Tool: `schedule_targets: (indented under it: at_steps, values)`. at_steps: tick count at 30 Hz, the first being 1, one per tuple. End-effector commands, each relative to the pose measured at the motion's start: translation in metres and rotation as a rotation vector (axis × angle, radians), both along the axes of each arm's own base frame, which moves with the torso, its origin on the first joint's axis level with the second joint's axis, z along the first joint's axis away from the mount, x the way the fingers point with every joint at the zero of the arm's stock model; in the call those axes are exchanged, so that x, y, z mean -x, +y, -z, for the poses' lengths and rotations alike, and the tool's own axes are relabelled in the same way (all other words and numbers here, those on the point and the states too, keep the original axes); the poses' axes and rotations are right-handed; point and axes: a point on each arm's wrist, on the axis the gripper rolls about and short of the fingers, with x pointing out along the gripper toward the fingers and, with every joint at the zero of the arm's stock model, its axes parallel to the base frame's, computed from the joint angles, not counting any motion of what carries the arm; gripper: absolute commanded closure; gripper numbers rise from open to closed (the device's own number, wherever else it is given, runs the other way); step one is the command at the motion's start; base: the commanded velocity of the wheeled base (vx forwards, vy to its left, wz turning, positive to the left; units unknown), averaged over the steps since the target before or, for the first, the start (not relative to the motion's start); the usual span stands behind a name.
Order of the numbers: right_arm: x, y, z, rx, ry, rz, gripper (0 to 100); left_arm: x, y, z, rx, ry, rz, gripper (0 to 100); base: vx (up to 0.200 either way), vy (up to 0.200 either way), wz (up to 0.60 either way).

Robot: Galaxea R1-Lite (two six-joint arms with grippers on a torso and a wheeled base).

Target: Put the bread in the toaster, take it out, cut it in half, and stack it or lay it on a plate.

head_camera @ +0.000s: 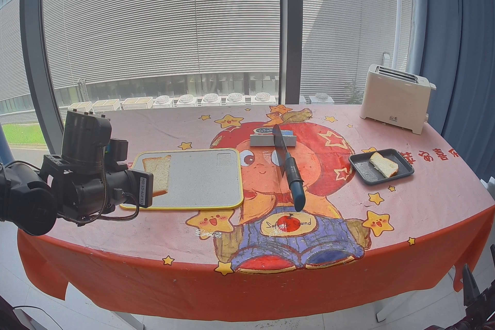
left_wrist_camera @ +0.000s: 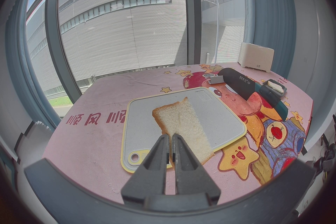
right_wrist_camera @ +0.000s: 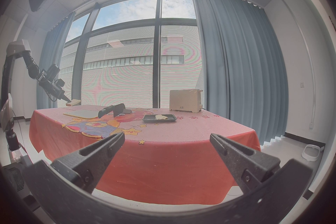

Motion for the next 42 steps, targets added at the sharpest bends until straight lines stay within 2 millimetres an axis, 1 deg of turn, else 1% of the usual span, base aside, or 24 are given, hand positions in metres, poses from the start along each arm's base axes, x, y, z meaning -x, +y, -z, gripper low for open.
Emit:
schedule_targets:
  at_steps: [1,24,35,42]
  values:
    - [0.0002,0.0,0.0043,0.0,-0.002,0.0,0,0.0004,-0.0004,-0.0005,-0.001,-0.003,-0.002,100,-0.2,0.0,0.0]
    - [0.0002,0.0,0.0043,0.0,-0.002,0.0,0,0.001,0.0001,-0.0009,0.003,-0.004,0.0,100,0.0,0.0,0.0]
    - [0.0002,0.0,0.0045,0.0,-0.001,0.0,0,0.0011,0.0002,-0.0005,0.005,-0.002,0.0,100,0.0,-0.2,0.0]
    - [0.0002,0.0,0.0043,0.0,-0.002,0.0,0,0.0052,0.0013,-0.0032,0.011,-0.011,0.006,100,0.0,-0.2,0.0]
